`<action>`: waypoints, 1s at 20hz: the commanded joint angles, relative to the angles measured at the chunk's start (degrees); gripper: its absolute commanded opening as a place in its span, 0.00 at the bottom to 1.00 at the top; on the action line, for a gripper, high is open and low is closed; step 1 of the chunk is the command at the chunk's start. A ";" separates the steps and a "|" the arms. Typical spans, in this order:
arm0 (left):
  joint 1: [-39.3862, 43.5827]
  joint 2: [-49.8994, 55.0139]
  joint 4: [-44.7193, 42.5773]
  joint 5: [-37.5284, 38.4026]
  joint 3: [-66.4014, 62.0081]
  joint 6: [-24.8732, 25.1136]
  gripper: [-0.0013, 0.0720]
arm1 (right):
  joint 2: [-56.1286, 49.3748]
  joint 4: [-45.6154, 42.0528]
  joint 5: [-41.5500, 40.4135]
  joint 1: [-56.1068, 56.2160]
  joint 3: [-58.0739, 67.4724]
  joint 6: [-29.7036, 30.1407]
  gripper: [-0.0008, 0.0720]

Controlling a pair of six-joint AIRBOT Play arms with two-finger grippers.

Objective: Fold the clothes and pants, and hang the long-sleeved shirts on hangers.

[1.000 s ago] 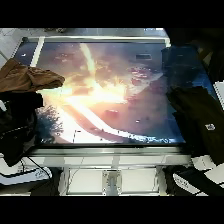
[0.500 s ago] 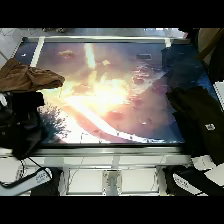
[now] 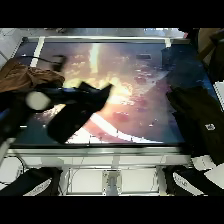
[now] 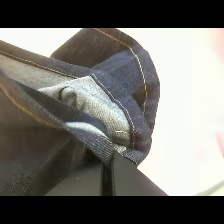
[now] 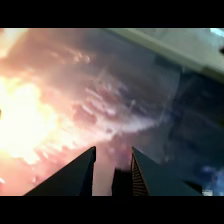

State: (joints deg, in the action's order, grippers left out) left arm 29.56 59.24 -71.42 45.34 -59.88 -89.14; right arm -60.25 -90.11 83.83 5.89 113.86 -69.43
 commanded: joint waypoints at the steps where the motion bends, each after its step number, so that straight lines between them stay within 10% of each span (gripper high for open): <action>1: 16.02 11.30 2.56 -11.45 -0.15 -2.14 0.11 | -1.36 -1.53 5.18 -4.68 -1.53 -2.34 0.37; 3: 15.96 16.09 2.49 -13.88 -1.07 -4.96 0.97 | -3.19 -1.38 7.69 -6.05 -2.49 -2.32 0.38; 8: -5.95 8.50 -3.04 0.11 -7.10 -5.05 0.96 | -5.25 0.68 7.39 -9.64 -13.49 -1.88 0.38; 10: -18.12 2.89 -6.93 11.89 -6.73 -7.34 0.77 | -5.22 9.40 3.98 -11.52 -22.45 -1.29 0.38; 13: -32.50 -4.35 -10.80 23.67 0.33 -7.34 0.75 | -5.66 29.20 -11.13 -11.30 -37.40 4.33 0.38; 17: -43.36 -10.05 -2.51 22.51 16.09 -7.74 0.75 | -16.06 44.83 -20.83 -4.31 -42.75 8.92 0.39; 20: -44.30 -9.88 -1.55 18.43 21.14 -7.76 0.75 | -29.77 48.59 -20.65 2.43 -37.55 9.57 0.67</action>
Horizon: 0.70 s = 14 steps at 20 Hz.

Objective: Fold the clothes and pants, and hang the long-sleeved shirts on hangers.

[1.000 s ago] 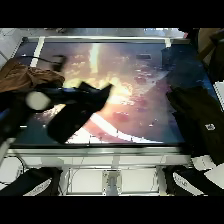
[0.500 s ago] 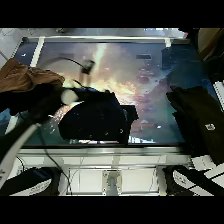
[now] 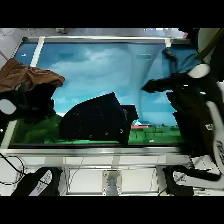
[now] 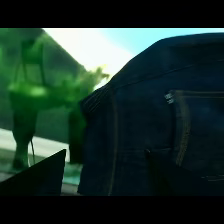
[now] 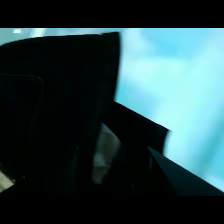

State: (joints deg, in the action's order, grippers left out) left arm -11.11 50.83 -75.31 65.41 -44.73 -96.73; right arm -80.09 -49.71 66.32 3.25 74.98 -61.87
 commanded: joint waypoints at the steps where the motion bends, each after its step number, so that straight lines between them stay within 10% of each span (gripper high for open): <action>1: -3.65 -1.44 2.29 -1.88 6.69 -0.17 0.75 | -14.78 8.70 -2.45 6.91 4.61 1.99 0.68; 14: -3.39 9.81 9.92 -11.21 8.72 -2.93 0.88 | -48.78 4.81 12.22 9.11 43.78 -12.35 0.66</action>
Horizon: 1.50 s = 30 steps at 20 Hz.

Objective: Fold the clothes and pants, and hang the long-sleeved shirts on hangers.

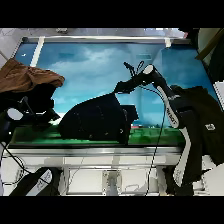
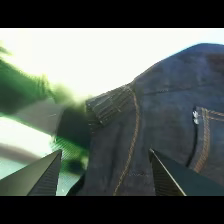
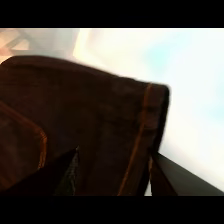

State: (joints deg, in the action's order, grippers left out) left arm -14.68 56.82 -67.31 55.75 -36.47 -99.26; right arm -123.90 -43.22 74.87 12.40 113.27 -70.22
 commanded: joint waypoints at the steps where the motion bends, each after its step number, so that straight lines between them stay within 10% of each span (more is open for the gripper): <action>1: 0.33 5.77 3.15 -3.41 0.46 -0.39 0.88 | -5.49 -1.81 3.89 -0.04 5.33 -3.98 0.66; 9: 0.92 15.02 22.23 -10.21 0.46 10.95 0.86 | -6.25 -1.86 1.51 0.02 5.27 -3.93 0.62; 11: 1.01 15.41 29.38 -11.37 0.44 16.55 0.63 | -6.25 -1.86 -0.33 0.00 5.27 -3.91 0.62; 13: 1.01 15.43 31.43 -13.05 0.44 19.76 0.08 | -6.29 -1.88 -1.36 -0.11 5.27 -3.91 0.62; 30: 1.01 15.41 31.41 -13.09 0.44 20.72 0.08 | -7.54 -1.25 -1.27 -1.09 5.38 -3.98 0.54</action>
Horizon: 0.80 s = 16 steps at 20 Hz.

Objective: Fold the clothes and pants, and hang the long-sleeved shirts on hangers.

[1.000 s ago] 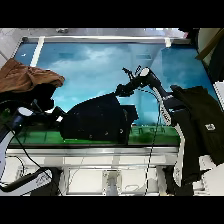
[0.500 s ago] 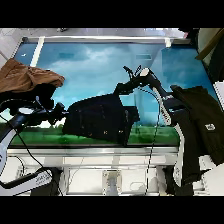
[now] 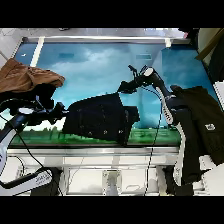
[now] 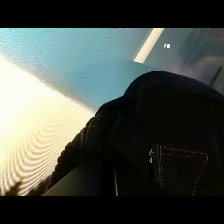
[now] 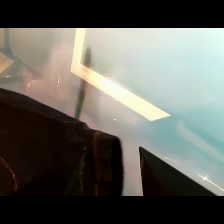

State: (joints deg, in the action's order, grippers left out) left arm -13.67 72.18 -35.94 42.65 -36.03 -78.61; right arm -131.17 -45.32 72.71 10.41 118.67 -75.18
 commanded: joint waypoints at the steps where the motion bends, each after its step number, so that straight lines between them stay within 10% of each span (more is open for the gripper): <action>1: 0.00 0.04 0.04 0.00 0.00 0.07 0.08 | -0.28 0.70 1.55 1.27 -0.04 0.96 0.54; 5: 0.00 0.02 0.04 0.00 0.00 0.07 0.08 | -0.39 0.57 3.32 2.60 -0.13 0.92 0.48; 7: 0.00 -0.26 0.07 0.00 -0.11 1.07 0.08 | -0.20 1.07 2.99 2.82 -0.11 1.09 0.04; 16: -1.55 -12.70 -1.75 7.08 -20.74 4.72 0.08 | 25.68 4.07 12.28 -1.62 -0.07 2.58 0.04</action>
State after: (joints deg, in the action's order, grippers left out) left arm -15.00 63.99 -36.93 45.50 -48.60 -74.98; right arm -115.90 -41.69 80.38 9.82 118.56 -73.17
